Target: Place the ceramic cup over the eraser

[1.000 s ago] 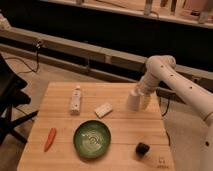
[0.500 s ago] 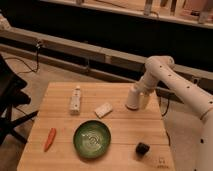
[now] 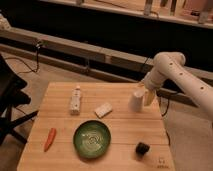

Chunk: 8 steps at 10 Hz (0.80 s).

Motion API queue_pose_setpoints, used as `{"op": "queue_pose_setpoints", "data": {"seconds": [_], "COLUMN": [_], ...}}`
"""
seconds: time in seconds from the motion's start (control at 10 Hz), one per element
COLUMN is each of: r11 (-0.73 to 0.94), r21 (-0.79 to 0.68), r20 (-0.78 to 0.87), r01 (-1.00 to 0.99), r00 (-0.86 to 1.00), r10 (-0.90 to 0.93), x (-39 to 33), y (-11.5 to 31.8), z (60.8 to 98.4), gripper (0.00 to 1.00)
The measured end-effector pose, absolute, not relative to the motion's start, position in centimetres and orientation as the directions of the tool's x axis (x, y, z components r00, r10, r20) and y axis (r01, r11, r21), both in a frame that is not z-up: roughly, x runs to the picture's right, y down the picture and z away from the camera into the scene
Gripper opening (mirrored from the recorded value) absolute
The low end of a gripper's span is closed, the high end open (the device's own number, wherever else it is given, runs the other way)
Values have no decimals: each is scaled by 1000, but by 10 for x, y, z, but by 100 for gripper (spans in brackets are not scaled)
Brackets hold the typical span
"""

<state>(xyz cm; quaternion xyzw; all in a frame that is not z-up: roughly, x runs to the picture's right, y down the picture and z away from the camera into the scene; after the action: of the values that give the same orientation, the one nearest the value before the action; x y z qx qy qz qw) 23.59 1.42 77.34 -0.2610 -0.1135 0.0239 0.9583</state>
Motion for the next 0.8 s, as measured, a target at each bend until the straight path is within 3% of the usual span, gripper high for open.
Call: {"op": "queue_pose_setpoints", "data": {"seconds": [0.2, 0.8], "r11": [881, 856], "r21": [-473, -512], "r20": [209, 222], "r01": [16, 74], "r00": [973, 974], "r10": [95, 48], "x": [240, 216], "y": [2, 3], "z": [770, 812], "gripper": [80, 80]}}
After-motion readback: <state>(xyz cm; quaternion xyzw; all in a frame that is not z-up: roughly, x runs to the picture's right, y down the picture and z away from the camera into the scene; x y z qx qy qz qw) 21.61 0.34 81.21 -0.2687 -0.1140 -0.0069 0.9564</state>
